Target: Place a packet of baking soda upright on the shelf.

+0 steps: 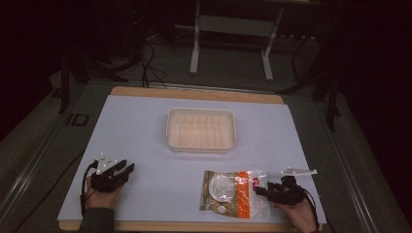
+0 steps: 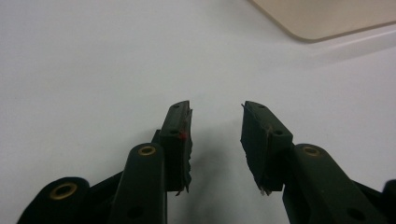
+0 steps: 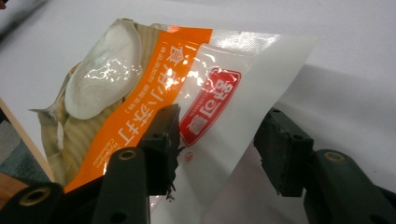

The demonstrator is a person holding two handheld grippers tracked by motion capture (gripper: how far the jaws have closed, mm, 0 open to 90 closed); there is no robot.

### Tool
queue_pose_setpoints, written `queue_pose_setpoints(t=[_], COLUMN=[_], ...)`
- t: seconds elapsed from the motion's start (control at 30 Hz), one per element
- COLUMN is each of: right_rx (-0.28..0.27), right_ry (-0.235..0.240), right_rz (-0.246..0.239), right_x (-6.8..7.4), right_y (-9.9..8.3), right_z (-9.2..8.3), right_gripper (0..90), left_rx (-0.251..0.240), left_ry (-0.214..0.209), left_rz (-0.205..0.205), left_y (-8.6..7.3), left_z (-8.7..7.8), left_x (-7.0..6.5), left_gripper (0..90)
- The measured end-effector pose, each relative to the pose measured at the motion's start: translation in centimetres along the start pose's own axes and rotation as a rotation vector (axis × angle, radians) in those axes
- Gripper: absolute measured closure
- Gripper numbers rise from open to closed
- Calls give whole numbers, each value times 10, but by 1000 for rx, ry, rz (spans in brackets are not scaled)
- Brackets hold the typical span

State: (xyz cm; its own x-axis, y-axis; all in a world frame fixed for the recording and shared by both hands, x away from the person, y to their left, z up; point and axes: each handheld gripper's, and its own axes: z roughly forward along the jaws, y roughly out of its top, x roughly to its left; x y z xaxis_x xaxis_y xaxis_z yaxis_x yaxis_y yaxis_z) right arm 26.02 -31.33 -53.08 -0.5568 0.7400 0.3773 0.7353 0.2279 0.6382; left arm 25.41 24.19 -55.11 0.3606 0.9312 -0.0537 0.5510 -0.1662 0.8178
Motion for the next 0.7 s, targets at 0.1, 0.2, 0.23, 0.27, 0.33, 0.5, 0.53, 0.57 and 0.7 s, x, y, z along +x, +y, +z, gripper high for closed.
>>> queue_pose_setpoints(t=[0.1,0.2,0.23,0.27,0.33,0.5,0.53,0.57,0.7], right_rx=[9,29,37,40,47,84,84,91,109], right_ry=[9,28,30,31,34,52,52,54,51], right_rz=[1,-6,-2,1,16,63,63,76,90], right_x=[0,2,3,3,4,6,6,7,9], right_y=[-1,-2,-2,-2,-2,-3,-3,-3,-1], right_z=[1,4,4,5,5,7,7,7,6], right_gripper=[532,567,581,590,604,692,692,749,837], left_rx=[4,3,3,4,3,3,3,3,3], left_ry=[3,4,4,3,4,5,5,5,7], left_rz=[7,6,6,7,9,14,14,15,15], left_y=[0,0,0,0,0,0,0,0,0], left_z=[0,0,0,0,0,0,0,0,0], left_x=[-1,-1,-1,-1,-1,-1,-1,-1,-1], left_gripper=[621,620,619,619,619,618,618,618,618])
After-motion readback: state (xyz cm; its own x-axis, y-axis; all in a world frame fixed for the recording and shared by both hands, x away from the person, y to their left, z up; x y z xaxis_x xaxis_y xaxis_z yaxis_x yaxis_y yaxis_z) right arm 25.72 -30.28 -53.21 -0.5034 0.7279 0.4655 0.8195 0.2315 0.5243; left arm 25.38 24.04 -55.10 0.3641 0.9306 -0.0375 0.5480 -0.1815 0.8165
